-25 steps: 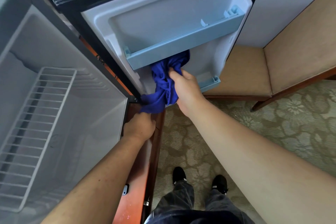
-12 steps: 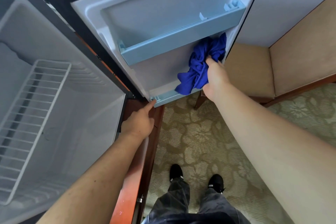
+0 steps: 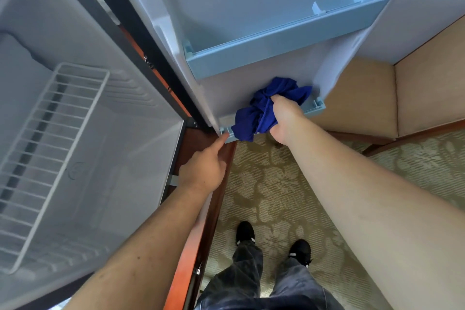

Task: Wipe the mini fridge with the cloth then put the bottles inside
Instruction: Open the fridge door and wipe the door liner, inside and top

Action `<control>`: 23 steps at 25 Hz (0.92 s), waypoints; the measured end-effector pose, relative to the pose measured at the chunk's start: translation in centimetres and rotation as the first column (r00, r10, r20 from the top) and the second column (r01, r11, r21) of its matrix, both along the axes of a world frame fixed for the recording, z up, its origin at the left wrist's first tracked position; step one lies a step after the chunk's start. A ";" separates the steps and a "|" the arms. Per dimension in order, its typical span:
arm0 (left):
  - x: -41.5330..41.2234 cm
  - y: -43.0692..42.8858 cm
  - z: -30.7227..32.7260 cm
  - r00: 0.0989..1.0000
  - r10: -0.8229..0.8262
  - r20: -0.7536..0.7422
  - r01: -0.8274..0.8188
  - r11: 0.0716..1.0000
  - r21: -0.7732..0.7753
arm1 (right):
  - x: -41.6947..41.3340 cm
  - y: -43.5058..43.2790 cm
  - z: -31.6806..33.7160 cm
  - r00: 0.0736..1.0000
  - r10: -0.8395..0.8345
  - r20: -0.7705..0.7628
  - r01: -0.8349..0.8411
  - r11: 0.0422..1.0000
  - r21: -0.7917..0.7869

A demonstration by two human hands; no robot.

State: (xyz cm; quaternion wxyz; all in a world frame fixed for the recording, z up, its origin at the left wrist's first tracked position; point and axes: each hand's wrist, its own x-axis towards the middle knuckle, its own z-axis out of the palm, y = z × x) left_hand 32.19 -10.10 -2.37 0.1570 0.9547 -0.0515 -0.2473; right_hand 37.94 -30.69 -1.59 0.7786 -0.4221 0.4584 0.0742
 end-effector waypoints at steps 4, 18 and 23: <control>-0.1 -0.1 -0.8 0.999 0.000 0.032 -0.001 1.000 0.028 | 0.6 3.7 0.6 0.994 0.105 0.006 -0.105 0.986 0.126; -0.1 -0.2 0.0 0.999 -0.042 0.007 0.042 0.999 0.013 | -1.0 -2.1 6.8 0.975 -0.029 0.222 0.082 0.969 -0.232; 0.1 -0.4 0.2 1.000 -0.029 0.001 0.029 0.999 0.044 | -2.2 -4.5 8.0 0.944 -0.009 0.329 0.180 0.851 -0.493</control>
